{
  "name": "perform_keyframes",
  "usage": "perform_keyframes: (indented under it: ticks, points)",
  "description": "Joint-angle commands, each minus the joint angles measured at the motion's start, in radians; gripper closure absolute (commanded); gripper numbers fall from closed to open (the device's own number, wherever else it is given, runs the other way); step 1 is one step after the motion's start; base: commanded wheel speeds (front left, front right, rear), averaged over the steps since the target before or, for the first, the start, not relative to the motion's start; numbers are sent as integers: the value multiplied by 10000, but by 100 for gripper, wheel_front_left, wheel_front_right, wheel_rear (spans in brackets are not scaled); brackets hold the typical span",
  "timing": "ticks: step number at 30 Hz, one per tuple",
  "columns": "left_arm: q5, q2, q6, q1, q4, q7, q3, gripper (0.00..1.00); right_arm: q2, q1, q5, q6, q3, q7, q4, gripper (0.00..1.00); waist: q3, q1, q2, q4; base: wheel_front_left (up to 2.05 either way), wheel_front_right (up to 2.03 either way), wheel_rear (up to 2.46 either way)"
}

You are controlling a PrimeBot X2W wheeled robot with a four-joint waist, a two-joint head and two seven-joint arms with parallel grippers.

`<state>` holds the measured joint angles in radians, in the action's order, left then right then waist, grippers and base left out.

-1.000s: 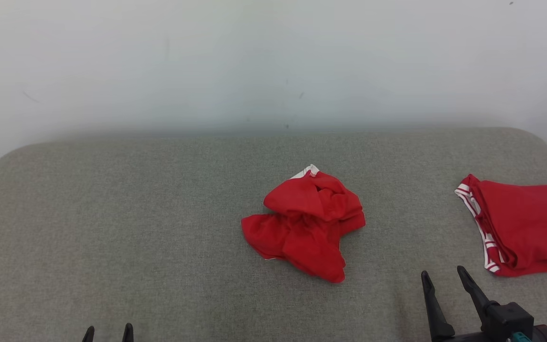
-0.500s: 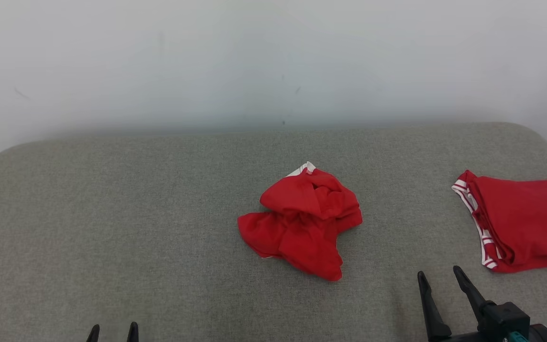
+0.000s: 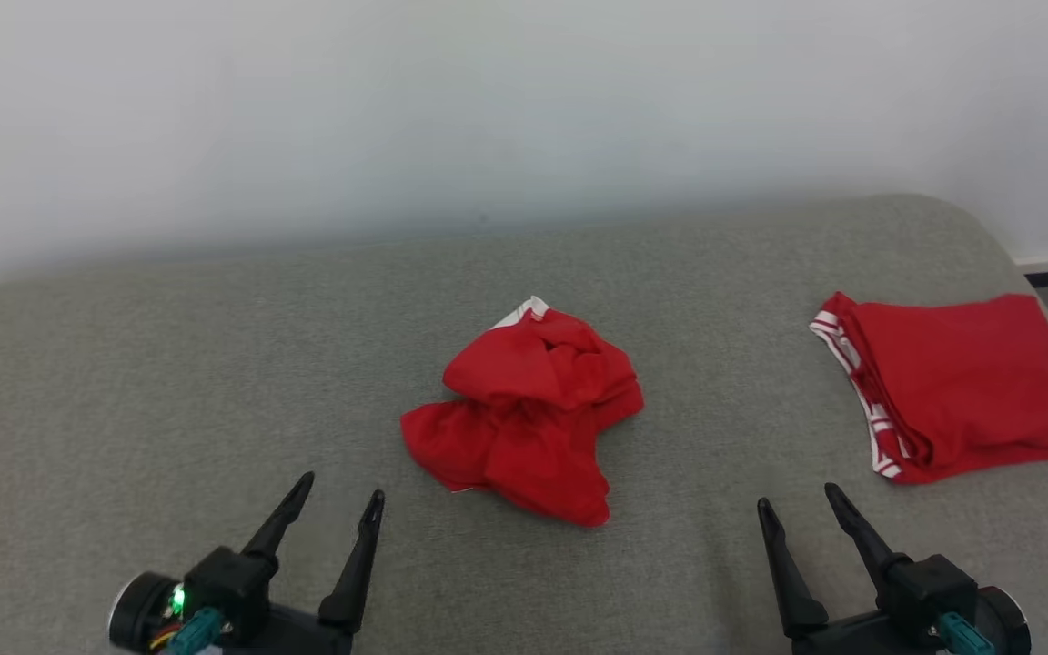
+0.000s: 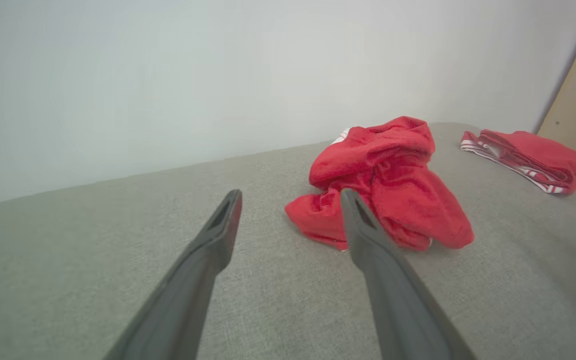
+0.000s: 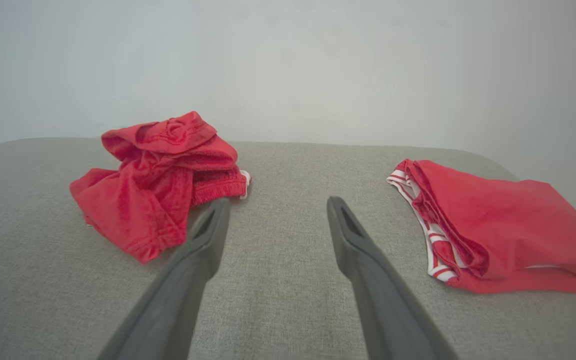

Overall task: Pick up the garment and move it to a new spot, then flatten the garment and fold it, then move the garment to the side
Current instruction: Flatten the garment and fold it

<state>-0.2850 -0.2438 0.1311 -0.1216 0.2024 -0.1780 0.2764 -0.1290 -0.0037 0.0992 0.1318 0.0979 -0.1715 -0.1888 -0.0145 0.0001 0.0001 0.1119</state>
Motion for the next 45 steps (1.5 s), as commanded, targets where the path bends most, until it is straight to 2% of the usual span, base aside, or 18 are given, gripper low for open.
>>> perform_keyframes:
  ticks: [1,8,13,18,24,25,26,35,40,45]
  points:
    - [-111,-228,-17,-592,258,107,406,0,13,-184,62,-18,85,-8,-52,0,-401,-1,-1,933,0,0,0]
    - [-243,-559,-19,-1963,1144,680,1595,0,72,-263,184,-18,74,-202,-231,0,-679,-1,-1,1997,0,0,0]
    - [179,-655,-77,-2789,2001,1096,1937,0,142,-396,236,-18,122,-328,-357,0,-883,-1,-1,2606,0,0,0]
    - [481,-551,-328,-3505,2891,1362,2078,0,190,-501,294,-18,241,-438,-475,0,-1056,-1,-1,2896,0,0,0]
    - [481,-305,-708,-4199,3649,1164,1913,1,217,-577,335,-19,320,-504,-578,0,-1158,-1,-1,3044,0,0,0]
    - [458,-289,-719,-4310,3717,1057,1886,55,216,-593,338,-19,334,-521,-607,0,-1171,-1,-1,3055,0,0,0]
    - [399,-245,-733,-4424,3764,945,1839,100,213,-615,334,-19,340,-542,-624,0,-1179,-1,-1,3058,0,0,0]
    - [-153,622,-485,-5796,3330,-120,1648,100,227,-765,318,-19,368,-588,-751,0,-1118,-1,-1,2781,0,0,0]
    - [-555,1239,-321,-7010,2548,-483,1549,100,277,-729,309,-19,411,-619,-798,0,-1031,-1,-1,2598,0,0,0]
    - [-1458,1708,-243,-7964,1397,-717,1146,100,287,-622,295,-19,334,-636,-837,0,-905,-1,-1,2347,0,0,0]
